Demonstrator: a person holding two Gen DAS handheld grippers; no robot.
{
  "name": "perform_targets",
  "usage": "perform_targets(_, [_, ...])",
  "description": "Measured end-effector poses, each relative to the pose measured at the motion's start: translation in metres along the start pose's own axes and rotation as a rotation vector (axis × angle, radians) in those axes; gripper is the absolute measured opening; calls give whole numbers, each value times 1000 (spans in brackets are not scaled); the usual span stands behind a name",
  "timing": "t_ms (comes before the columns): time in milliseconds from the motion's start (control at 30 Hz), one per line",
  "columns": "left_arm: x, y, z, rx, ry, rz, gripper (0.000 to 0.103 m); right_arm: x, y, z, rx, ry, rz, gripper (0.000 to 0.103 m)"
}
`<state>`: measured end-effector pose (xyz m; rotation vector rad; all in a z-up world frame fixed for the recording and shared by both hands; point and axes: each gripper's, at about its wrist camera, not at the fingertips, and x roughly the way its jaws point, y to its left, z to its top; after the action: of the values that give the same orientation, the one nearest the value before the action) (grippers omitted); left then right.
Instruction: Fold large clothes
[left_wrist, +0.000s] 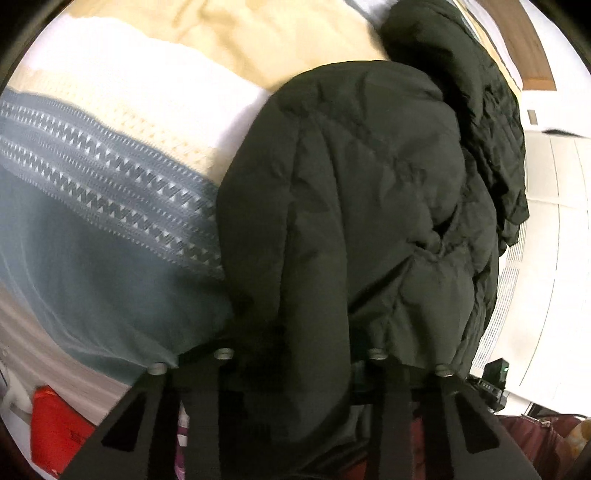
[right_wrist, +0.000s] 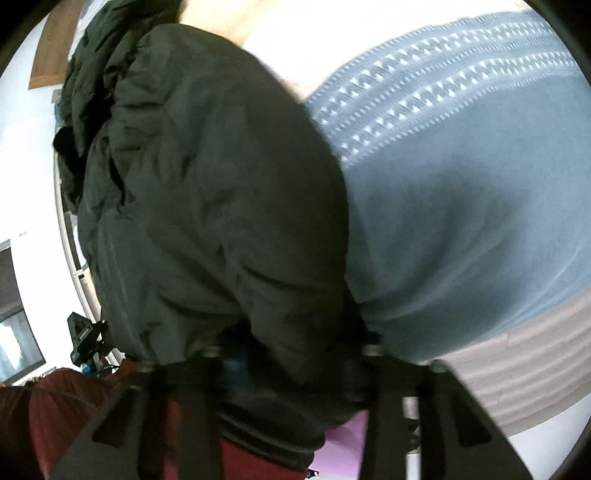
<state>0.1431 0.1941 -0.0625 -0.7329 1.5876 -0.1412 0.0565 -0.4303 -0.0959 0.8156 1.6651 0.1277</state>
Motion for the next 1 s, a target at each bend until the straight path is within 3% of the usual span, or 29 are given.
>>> perform_targets(100, [0, -11, 7, 50, -6, 21, 12, 3, 39, 17, -58, 7, -15, 11])
perform_targets(200, [-6, -27, 17, 74, -41, 20, 9, -3, 63, 21, -118, -21, -6, 9])
perform_targets(333, [-19, -48, 38, 86, -107, -27, 9, -26, 91, 33, -169, -118, 24, 8])
perform_targets(633, [-40, -90, 88, 198, -160, -14, 9, -70, 147, 91, -315, -251, 46, 8])
perform_targets(733, [-50, -97, 101, 207, -190, -15, 9, -98, 146, 102, -347, -291, 60, 8])
perform_targets(1000, [-78, -135, 146, 217, -286, -48, 9, -149, 174, 133, -338, -451, 90, 8])
